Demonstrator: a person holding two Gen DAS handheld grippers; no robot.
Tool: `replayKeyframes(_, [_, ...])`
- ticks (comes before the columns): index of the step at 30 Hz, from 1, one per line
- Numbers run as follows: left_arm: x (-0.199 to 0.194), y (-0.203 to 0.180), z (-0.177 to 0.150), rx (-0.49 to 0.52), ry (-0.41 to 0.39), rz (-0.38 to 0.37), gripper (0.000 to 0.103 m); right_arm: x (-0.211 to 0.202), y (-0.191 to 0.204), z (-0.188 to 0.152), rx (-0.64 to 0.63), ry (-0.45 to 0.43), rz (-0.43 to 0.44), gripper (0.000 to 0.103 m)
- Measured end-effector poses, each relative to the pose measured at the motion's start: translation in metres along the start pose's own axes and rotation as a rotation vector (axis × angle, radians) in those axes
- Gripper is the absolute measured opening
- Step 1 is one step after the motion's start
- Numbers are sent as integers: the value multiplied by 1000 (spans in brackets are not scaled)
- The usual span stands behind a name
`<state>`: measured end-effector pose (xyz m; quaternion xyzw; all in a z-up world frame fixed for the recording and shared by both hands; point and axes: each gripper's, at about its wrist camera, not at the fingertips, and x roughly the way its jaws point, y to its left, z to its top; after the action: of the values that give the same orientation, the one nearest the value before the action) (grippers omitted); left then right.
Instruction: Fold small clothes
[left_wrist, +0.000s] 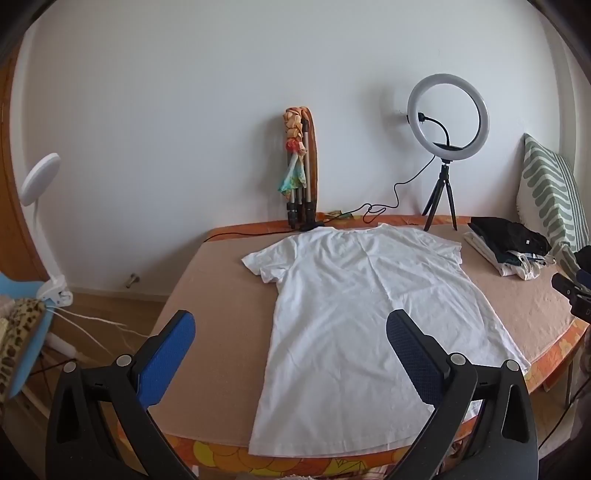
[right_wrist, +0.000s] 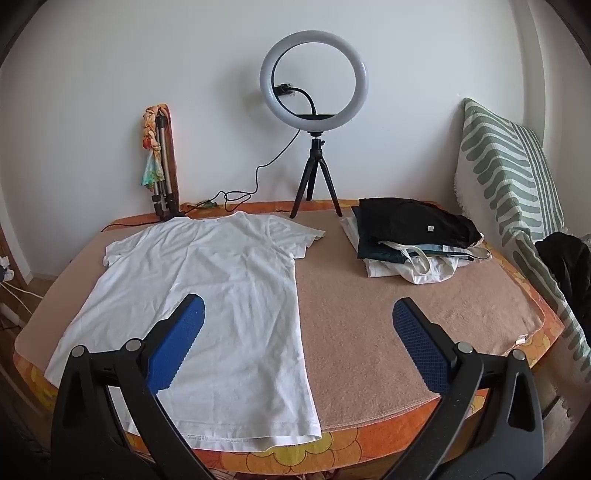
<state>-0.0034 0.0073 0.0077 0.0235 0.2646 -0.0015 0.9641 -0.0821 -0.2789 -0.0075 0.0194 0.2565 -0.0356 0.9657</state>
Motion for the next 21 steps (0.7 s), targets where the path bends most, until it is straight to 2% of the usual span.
replayKeyframes(21, [-4,-1,2,-5,-3,-8,103,0,1,0,-5,0,0,103])
